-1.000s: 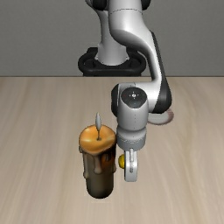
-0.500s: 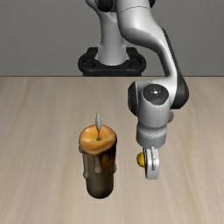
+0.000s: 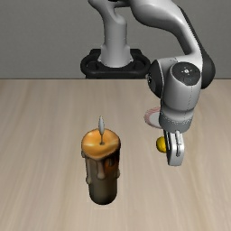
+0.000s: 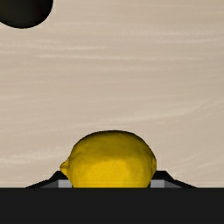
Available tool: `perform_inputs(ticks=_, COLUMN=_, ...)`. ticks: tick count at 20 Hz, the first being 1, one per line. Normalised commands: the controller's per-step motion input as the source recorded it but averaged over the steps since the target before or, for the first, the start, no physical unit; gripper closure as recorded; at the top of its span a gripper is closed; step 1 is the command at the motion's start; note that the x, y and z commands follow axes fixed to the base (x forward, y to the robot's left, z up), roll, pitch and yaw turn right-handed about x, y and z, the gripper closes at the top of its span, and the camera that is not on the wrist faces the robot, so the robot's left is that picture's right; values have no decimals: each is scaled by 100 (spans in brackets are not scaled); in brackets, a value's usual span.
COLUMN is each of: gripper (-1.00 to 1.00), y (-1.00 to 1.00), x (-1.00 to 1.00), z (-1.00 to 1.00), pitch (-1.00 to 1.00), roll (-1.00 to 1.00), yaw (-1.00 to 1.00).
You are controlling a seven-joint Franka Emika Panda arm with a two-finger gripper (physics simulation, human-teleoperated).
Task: Pick up the lemon and place it in the plate with the candle lit
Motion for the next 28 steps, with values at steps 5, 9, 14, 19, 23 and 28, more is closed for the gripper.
perform_inputs(ticks=5, gripper=100, y=0, x=-100, z=0, pitch=0, roll=0, yaw=0)
perform_inputs(ticks=9, gripper=100, y=0, x=-100, z=0, pitch=0, roll=0, yaw=0)
perform_inputs(ticks=14, gripper=100, y=0, x=-100, z=0, pitch=0, roll=0, yaw=0)
perform_inputs(ticks=19, gripper=100, y=40, x=-60, z=0, pitch=0, roll=0, yaw=0)
perform_inputs(ticks=23, gripper=-100, y=25, x=0, z=0, pitch=0, roll=0, yaw=0)
perform_inputs(ticks=28, gripper=-100, y=0, x=0, z=0, pitch=0, roll=0, yaw=0)
